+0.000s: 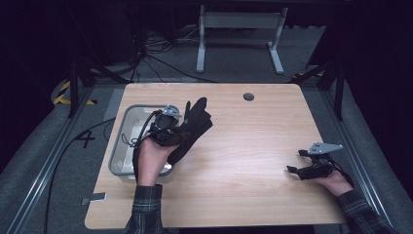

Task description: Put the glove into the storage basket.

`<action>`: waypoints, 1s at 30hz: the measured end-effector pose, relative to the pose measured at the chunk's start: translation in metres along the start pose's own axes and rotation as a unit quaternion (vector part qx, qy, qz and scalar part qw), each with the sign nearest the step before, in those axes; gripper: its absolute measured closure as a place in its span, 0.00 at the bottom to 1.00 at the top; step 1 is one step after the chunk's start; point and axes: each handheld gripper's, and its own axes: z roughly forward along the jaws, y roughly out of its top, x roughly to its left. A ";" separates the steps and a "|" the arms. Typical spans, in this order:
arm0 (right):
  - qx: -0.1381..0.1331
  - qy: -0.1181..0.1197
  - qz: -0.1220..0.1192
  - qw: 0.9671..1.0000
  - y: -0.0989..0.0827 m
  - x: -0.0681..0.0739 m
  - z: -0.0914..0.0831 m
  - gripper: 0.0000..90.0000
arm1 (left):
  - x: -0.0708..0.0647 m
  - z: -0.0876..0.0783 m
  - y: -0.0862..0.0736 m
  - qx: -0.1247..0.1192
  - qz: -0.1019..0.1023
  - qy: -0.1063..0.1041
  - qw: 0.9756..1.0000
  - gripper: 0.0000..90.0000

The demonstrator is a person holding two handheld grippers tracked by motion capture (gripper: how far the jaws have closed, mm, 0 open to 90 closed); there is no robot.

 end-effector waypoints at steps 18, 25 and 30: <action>0.009 0.000 -0.001 1.000 0.001 0.000 0.002 0.05 | 0.053 -0.024 -0.037 -0.006 -0.072 0.071 0.995 0.74; 0.009 0.000 -0.001 1.000 0.001 0.000 0.002 0.05 | 0.072 -0.012 -0.052 0.019 -0.097 0.083 0.992 0.74; 0.009 0.000 -0.001 1.000 0.001 0.000 0.002 0.05 | 0.080 0.000 -0.057 0.045 -0.101 0.086 0.990 0.73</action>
